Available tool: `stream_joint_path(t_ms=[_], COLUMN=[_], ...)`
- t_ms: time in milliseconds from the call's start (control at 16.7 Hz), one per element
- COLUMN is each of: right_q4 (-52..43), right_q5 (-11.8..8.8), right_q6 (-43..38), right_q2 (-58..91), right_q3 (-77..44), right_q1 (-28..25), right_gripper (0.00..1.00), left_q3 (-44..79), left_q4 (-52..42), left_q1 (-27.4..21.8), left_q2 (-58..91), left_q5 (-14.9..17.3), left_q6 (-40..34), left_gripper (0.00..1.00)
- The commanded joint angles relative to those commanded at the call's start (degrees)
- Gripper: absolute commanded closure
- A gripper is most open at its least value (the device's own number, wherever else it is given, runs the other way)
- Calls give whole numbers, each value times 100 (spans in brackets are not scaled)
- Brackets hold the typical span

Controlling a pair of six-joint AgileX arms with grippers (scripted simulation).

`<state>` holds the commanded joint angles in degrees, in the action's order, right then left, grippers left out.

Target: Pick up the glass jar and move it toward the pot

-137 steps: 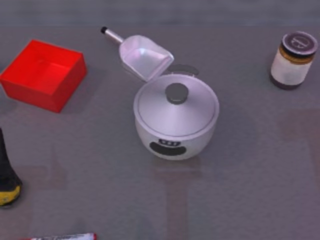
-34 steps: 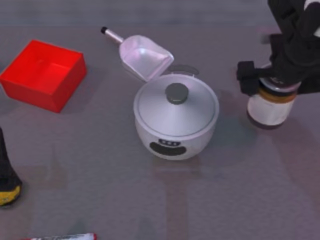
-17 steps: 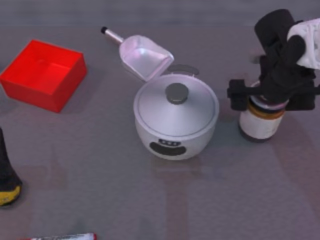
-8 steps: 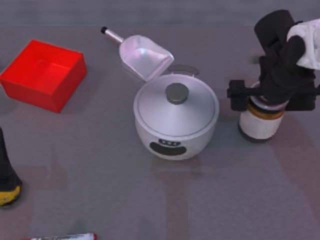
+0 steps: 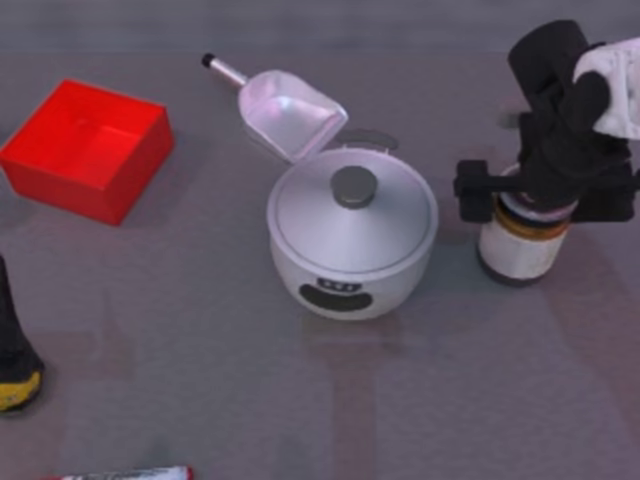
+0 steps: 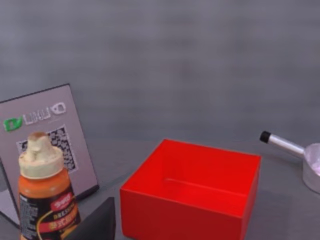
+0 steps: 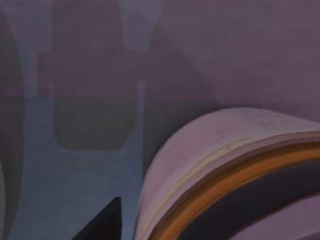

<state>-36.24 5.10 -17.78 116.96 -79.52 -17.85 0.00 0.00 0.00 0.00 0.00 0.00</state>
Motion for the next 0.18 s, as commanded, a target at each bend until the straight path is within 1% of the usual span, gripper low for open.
stream_joint_path(t_ms=[180], right_q4=[0], right_q5=[0], right_q6=[0], right_q2=[0], right_q3=[0], right_q1=[0], right_gripper=[0], left_q3=[0], left_q4=[0], left_q1=[0], left_q2=[0], left_q5=[0], left_q6=[0], left_gripper=[0])
